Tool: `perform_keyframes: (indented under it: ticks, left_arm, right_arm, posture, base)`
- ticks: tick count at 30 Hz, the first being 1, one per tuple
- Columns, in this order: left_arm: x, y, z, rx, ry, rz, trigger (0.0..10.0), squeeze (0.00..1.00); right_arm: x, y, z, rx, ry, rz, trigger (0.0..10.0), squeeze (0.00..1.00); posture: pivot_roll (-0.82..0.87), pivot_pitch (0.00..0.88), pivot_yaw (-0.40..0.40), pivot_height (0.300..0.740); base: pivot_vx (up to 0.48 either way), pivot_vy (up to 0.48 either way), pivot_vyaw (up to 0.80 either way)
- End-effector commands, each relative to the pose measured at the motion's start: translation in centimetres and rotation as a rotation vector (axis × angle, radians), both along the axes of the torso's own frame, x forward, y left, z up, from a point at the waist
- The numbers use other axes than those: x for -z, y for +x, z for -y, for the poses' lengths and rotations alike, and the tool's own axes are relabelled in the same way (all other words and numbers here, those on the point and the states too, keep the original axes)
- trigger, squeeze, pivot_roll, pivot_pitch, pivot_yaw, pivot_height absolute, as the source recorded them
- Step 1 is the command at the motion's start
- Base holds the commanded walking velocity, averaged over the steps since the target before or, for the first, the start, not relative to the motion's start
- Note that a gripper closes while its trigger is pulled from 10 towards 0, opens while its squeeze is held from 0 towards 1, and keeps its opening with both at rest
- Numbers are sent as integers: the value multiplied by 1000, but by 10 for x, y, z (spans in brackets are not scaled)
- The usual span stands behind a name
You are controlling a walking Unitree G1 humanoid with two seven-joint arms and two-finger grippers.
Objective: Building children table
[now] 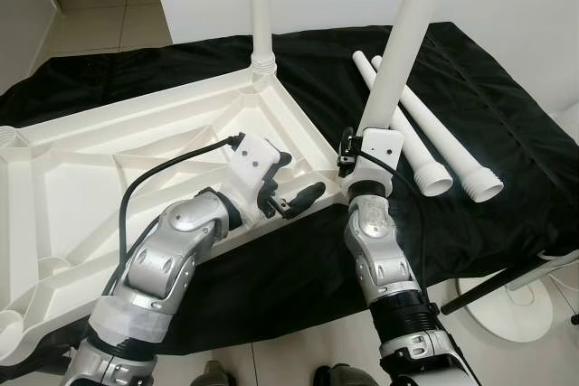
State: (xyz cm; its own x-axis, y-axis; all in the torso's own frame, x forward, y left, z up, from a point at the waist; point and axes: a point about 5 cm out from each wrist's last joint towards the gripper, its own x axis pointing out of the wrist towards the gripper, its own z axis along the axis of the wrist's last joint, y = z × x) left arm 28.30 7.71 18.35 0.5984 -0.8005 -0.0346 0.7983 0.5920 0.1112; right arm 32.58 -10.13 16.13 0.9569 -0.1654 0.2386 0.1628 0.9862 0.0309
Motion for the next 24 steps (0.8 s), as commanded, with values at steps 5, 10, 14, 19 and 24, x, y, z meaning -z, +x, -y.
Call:
perform_keyframes:
  ticks: [5,10,14,19,24]
  left_arm:
    - [0,0,-4,-32,17,9,10000,0]
    - [0,0,-3,-31,15,8,10000,0]
    - [0,0,-3,-34,14,11,10000,0]
    - [0,0,-4,-41,13,10,10000,0]
    - [0,-1,-4,-43,11,10,10000,0]
  right_arm:
    - [18,-2,13,128,-10,-79,10000,0]
    - [18,-2,14,169,-17,-74,10000,0]
    - [18,-1,14,177,-25,-76,10000,0]
    - [18,0,15,171,-23,-71,10000,0]
    - [16,0,13,126,-3,-46,10000,1000]
  posture:
    - [-47,57,9,740]
    - [-48,57,12,740]
    - [-43,58,5,740]
    - [-41,59,0,740]
    - [-41,59,0,740]
  base:
    - [0,0,0]
    - [0,0,0]
    - [0,0,0]
    - [0,0,0]
    - [0,0,0]
